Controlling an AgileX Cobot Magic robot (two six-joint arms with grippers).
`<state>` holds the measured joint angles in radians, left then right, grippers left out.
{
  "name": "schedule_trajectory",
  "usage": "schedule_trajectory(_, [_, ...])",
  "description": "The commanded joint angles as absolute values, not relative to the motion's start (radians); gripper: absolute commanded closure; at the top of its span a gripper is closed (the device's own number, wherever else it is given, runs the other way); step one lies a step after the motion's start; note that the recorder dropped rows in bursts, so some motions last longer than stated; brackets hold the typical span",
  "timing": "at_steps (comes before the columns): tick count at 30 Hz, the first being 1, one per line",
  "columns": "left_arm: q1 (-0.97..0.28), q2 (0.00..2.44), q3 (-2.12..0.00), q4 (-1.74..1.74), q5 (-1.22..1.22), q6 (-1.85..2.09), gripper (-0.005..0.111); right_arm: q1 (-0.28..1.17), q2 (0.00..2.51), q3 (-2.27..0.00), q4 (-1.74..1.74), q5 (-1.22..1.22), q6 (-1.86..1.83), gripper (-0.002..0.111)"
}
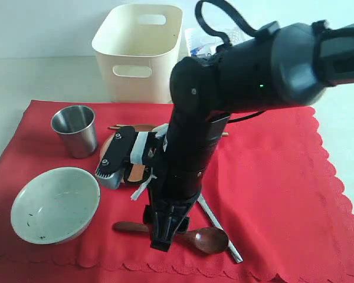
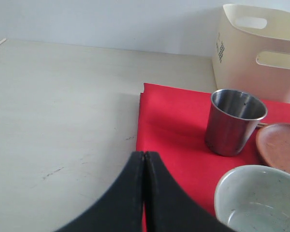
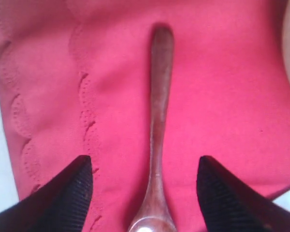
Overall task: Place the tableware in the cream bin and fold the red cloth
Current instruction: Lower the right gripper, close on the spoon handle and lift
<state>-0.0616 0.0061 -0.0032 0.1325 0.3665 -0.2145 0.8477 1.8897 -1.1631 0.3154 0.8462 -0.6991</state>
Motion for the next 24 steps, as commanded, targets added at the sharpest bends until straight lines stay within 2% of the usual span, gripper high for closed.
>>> schedule_trajectory(1, [-0.058,0.0,0.0,0.127,0.358,-0.215,0.107,0.849,1.956,-1.216,0.273,0.878,-0.619,0.049])
schedule_trajectory(15, [-0.058,0.0,0.0,0.127,0.358,-0.215,0.107,0.849,2.027,-1.226,0.19,0.869,-0.484,0.049])
schedule_trajectory(20, [-0.058,0.0,0.0,0.127,0.358,-0.215,0.107,0.849,2.027,-1.226,0.19,0.865,-0.484,0.055])
schedule_trajectory(24, [-0.058,0.0,0.0,0.127,0.358,-0.215,0.107,0.849,2.027,-1.226,0.204,0.865,-0.493,0.056])
